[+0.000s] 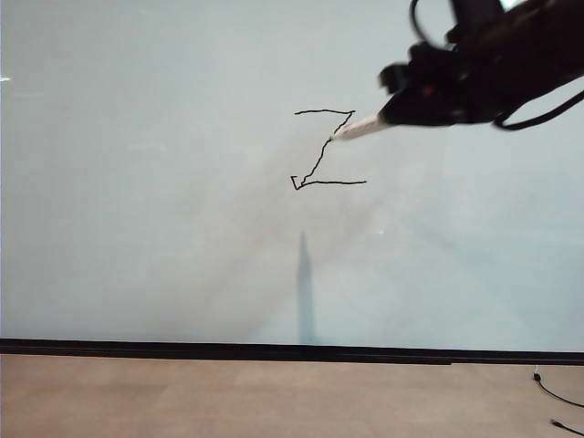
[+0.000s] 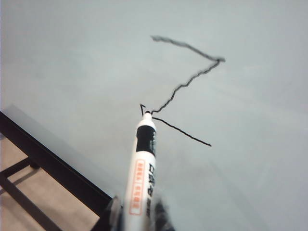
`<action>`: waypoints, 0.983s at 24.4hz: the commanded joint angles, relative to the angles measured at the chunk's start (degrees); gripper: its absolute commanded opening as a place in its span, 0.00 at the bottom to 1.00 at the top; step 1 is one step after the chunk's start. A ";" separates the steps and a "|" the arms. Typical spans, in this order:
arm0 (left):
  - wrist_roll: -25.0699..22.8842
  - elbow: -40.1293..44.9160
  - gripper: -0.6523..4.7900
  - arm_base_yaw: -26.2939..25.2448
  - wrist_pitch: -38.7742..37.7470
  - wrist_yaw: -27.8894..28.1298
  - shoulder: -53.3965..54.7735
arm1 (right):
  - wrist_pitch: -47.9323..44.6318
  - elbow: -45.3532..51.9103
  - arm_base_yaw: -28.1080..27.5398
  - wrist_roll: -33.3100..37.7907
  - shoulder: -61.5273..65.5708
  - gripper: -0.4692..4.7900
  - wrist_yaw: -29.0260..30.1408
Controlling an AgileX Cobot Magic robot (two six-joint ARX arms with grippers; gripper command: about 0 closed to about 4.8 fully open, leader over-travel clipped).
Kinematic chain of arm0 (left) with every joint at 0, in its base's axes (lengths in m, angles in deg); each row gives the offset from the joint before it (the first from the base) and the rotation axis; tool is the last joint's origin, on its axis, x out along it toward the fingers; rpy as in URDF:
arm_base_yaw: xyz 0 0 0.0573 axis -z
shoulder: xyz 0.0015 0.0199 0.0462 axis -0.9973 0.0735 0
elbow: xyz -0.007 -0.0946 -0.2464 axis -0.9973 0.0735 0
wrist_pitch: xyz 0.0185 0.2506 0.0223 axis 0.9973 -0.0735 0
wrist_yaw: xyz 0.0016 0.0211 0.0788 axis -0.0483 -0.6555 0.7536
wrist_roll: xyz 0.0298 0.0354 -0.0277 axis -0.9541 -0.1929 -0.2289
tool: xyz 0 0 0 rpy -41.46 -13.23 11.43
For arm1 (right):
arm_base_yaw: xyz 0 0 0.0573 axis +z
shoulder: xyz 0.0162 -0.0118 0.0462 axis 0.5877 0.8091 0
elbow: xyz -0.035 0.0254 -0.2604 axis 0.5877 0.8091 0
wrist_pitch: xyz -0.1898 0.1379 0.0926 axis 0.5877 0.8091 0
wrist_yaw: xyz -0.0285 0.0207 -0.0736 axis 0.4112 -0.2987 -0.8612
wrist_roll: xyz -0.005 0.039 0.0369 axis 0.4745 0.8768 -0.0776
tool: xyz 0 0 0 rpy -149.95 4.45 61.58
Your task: Pick up the pen on the shelf to the right of the whiteboard and write the letter Z.
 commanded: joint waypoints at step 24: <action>-0.24 -0.13 0.11 0.00 0.66 -0.02 0.02 | 19.21 25.88 -1.22 -1.64 -50.56 0.07 -0.74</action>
